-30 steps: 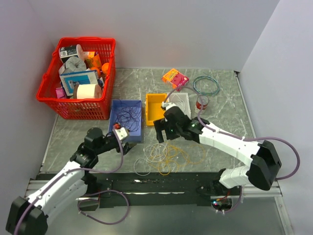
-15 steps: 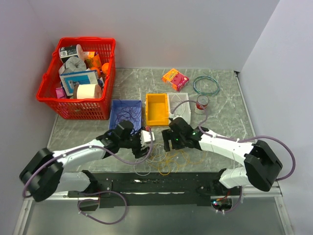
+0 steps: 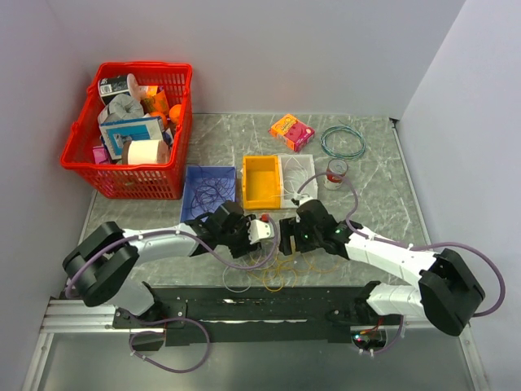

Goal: Untangle the cables

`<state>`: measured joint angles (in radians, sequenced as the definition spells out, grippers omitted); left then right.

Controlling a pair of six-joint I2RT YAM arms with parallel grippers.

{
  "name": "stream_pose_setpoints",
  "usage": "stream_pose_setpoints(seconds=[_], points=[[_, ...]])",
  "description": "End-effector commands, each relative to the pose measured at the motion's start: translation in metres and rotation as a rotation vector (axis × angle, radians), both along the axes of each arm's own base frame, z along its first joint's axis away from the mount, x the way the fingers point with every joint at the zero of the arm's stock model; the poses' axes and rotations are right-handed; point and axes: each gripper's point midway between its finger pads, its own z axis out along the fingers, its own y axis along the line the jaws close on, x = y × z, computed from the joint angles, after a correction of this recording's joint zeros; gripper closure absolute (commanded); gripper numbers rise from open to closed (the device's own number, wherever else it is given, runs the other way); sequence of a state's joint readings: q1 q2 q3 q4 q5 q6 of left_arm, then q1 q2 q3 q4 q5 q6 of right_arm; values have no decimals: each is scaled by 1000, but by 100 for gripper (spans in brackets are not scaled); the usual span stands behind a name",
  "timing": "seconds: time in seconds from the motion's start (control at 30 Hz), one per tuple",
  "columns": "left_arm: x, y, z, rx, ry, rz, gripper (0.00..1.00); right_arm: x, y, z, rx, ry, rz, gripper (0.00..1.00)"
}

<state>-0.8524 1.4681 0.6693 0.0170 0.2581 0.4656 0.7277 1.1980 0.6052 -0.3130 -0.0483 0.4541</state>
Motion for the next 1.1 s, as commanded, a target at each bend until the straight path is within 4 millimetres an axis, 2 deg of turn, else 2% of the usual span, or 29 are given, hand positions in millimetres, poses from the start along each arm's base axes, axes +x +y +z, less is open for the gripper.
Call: stream_pose_setpoints(seconds=[0.0,0.03,0.13,0.17,0.2,0.27,0.33,0.43,0.53,0.6,0.67,0.7,0.77,0.8,0.87,0.9,1.0,1.07], points=[[11,5,-7,82,-37,-5,46,7,4,11,67,-53,3,15],[9,6,-11,97,-29,-4,50,7,3,12,65,-55,2,15],[5,9,-17,124,-19,-42,70,8,-1,9,55,-53,-9,15],[4,10,-15,123,-23,-50,85,8,-2,10,57,-55,-10,15],[3,9,-13,116,-21,-55,92,8,-3,9,57,-54,-12,15],[-2,6,-6,92,-2,-60,97,9,-5,7,55,-51,-20,15],[-4,5,2,76,12,-56,99,9,-6,6,52,-46,-25,16],[-4,-3,35,-4,-18,-55,99,11,-6,2,47,-34,-30,16],[3,-15,94,-153,-92,-52,99,13,-6,0,47,-24,-37,16],[11,-24,152,-291,-188,-41,99,14,-5,0,48,-21,-41,16],[15,-27,201,-402,-255,-21,99,17,-5,5,50,-30,-41,16],[22,-30,238,-471,-319,-8,99,19,-4,9,55,-38,-42,16],[26,-27,288,-565,-397,19,99,21,-5,16,60,-58,-40,16],[29,-25,328,-636,-469,39,99,22,-6,18,63,-63,-46,16],[26,-18,372,-708,-554,46,99,24,-7,22,65,-72,-47,16],[23,-11,406,-769,-616,55,99,25,-8,23,64,-73,-49,16],[21,8,461,-862,-735,110,99,27,-9,31,60,-92,-40,15],[19,21,490,-894,-841,132,99,30,-11,47,66,-145,-36,12]])
